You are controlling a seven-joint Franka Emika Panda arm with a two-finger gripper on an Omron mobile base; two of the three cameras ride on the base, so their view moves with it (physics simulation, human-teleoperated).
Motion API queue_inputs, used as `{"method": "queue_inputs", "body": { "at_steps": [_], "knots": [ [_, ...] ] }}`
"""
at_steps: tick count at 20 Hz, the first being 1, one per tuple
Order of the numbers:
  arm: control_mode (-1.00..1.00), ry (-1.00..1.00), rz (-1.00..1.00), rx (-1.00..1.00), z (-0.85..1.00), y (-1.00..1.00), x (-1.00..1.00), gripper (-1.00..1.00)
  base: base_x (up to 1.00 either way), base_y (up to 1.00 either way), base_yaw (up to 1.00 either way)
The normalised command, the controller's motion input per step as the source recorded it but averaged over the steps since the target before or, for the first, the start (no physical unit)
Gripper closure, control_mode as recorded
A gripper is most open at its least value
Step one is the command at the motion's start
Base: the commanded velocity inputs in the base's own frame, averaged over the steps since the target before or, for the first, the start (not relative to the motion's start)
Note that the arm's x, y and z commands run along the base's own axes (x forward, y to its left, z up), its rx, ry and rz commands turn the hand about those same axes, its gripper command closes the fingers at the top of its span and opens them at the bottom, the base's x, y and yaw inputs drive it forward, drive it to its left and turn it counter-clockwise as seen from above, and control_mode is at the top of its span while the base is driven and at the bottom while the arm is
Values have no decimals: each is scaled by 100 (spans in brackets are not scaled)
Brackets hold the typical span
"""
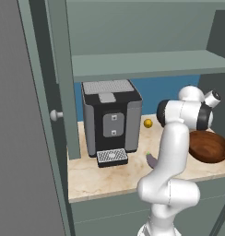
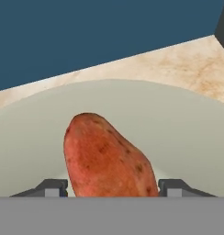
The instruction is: Pick both bowls and place them on the counter. Then place the eggplant in one bowl and place the sweet potato in the other bowl.
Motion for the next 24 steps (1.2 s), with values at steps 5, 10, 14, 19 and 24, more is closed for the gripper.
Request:
{"method": "queue_inputs", "body": {
  "at_steps": [5,10,14,19,24],
  "knots": [
    [-100,-2,0,-4,3,15,0,-100,0,0,0],
    [-100,-7,0,-2,15,8,0,-100,0,0,0],
    [-100,-6,0,0,20,8,0,-100,0,0,0],
    [-100,-6,0,0,23,1,-4,-100,0,0,0],
    [-100,-10,0,-2,17,0,-30,-100,0,0,0]
  ]
}}
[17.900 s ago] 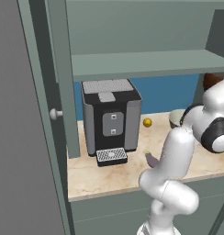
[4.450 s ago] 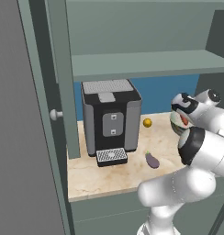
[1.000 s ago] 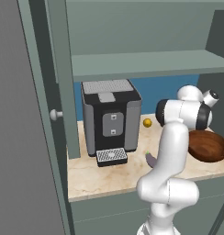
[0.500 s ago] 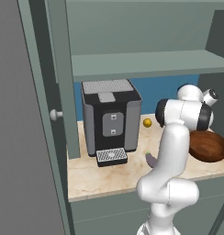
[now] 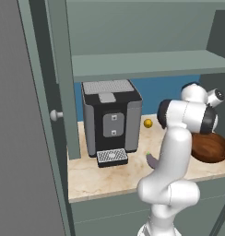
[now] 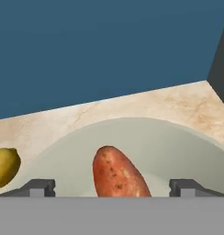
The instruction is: Pick both bowls and place them on the counter. Then place the eggplant in one bowl and place the sweet potato in the other bowl.
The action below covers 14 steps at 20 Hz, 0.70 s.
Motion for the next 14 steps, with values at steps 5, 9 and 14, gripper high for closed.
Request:
{"method": "queue_inputs", "body": {
  "at_steps": [5,9,14],
  "knots": [
    [-100,-12,0,-1,25,6,-32,-100,0,0,0],
    [-100,-1,0,0,30,17,-29,-100,0,0,0],
    [-100,0,0,0,35,12,-35,-100,0,0,0]
  ]
}}
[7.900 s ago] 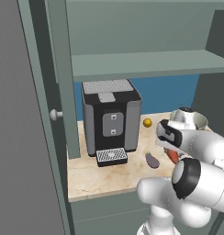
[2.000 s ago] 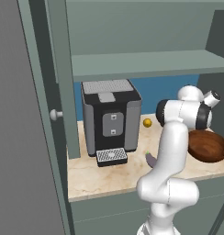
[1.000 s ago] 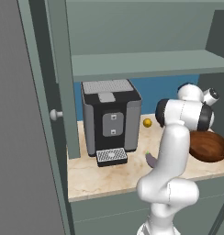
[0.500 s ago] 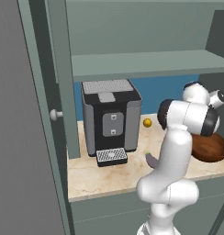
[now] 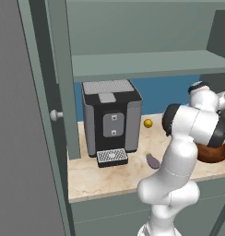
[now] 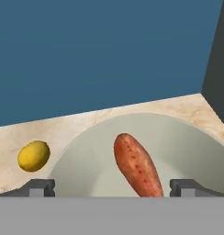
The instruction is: Pick both bowls and place them on the counter. Then place the eggplant in one bowl and place the sweet potato in the other bowl.
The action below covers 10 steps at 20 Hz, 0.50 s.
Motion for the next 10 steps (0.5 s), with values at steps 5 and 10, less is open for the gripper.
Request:
{"method": "queue_inputs", "body": {
  "at_steps": [5,10],
  "knots": [
    [-100,0,0,0,37,9,-39,-100,0,0,0],
    [-100,0,0,0,31,19,-50,-100,0,0,0]
  ]
}}
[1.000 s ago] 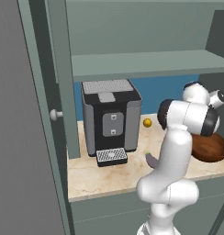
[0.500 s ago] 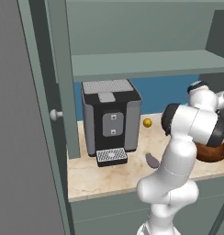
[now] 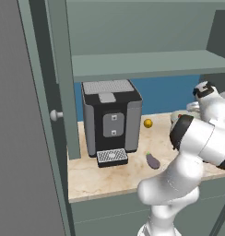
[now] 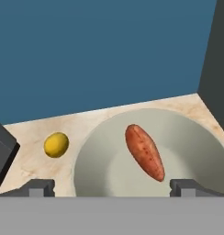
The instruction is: Pick both bowls and place them on the counter. Then place the eggplant in one bowl and place the sweet potato in the other bowl.
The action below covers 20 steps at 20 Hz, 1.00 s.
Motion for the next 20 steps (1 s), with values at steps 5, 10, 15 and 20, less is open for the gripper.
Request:
{"method": "queue_inputs", "body": {
  "at_steps": [5,10,15,20],
  "knots": [
    [-100,0,0,0,22,30,-49,-100,0,0,0],
    [-100,0,0,0,27,36,-44,-100,0,0,0],
    [-100,2,0,-5,24,39,-47,-100,0,0,0],
    [-100,3,0,-8,15,42,-50,-100,0,0,0]
  ]
}}
